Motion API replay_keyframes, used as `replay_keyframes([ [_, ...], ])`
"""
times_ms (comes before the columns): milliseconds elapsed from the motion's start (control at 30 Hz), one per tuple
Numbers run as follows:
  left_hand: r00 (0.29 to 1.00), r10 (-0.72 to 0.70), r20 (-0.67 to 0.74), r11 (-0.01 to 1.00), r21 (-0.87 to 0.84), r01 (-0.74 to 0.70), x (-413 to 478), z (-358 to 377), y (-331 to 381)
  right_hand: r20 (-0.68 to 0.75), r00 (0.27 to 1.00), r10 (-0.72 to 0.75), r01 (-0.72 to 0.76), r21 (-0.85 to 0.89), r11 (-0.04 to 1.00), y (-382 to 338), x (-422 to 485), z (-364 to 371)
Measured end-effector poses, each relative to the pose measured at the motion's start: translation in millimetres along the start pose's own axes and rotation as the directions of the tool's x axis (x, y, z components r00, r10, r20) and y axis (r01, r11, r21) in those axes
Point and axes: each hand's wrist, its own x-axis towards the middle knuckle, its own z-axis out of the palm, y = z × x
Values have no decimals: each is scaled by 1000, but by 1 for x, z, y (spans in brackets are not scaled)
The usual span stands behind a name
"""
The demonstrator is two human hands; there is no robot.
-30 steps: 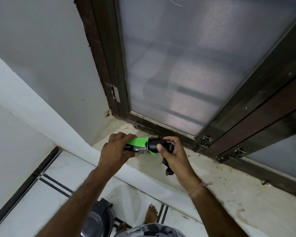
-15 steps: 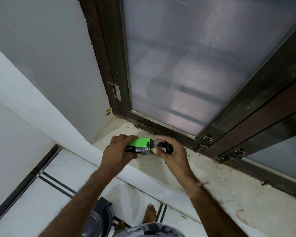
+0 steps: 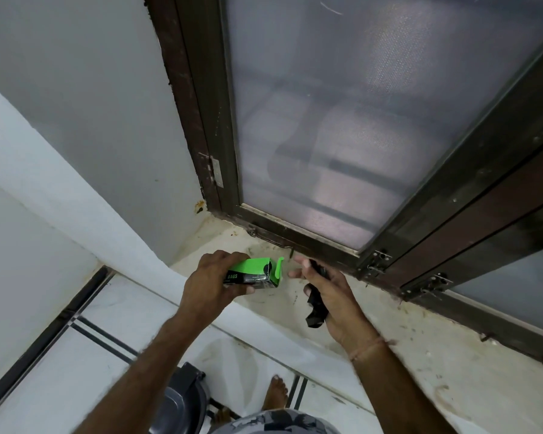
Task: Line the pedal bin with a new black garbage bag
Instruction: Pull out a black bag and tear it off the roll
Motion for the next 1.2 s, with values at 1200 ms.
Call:
replay_keyframes([
  [1200, 994, -4, 110, 929, 368, -37, 20, 17, -19, 14, 999, -47, 49, -268, 962, 34, 23, 24],
])
